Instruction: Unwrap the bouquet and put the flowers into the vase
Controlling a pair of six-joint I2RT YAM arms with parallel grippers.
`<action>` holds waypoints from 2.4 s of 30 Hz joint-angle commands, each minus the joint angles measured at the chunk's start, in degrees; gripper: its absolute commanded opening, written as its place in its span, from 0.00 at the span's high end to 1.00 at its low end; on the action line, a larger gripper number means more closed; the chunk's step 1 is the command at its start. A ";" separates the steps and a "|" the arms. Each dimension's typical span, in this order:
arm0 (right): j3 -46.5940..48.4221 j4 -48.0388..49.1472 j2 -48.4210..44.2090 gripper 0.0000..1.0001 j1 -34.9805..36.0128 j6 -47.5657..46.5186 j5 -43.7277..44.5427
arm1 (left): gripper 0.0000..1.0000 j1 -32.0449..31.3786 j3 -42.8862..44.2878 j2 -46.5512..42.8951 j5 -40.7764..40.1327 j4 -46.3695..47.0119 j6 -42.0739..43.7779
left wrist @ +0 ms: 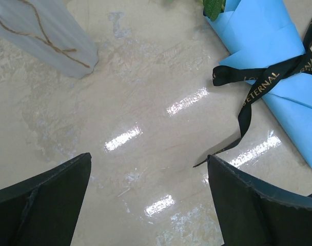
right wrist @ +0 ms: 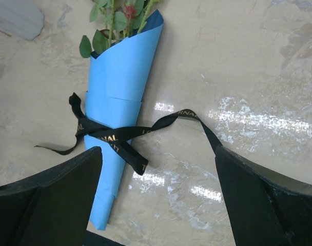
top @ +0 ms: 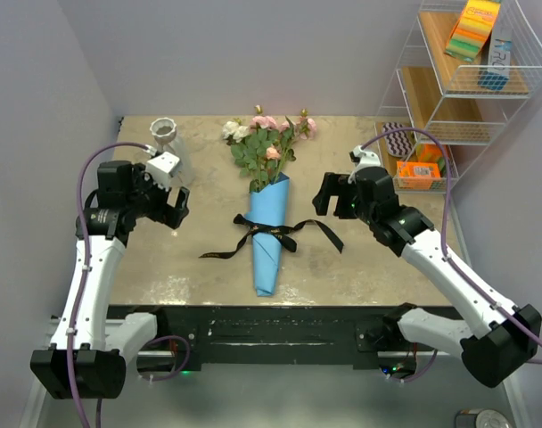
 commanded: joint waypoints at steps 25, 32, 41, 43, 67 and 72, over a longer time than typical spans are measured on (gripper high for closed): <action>0.86 -3.67 14.91 0.10 1.20 4.37 17.88 | 0.01 -18.58 -8.52 14.70 3.53 9.27 9.62; 2.09 -12.02 16.40 0.13 2.78 5.16 23.15 | 0.01 -25.38 -12.21 20.15 -2.20 12.43 12.61; 0.77 -11.06 14.64 0.13 2.87 2.71 22.28 | 0.01 -31.09 -14.50 24.11 -6.24 18.76 11.38; 2.16 -12.46 17.17 0.13 2.87 1.83 22.37 | 0.01 -32.76 -15.90 25.16 -8.78 20.25 11.38; 3.94 2.90 32.04 0.14 2.96 37.50 7.43 | 0.97 -33.21 -19.77 22.36 -15.92 23.43 11.65; 3.14 5.37 34.06 0.20 2.96 42.95 8.39 | 1.00 -33.21 -19.95 21.03 -16.88 23.08 12.17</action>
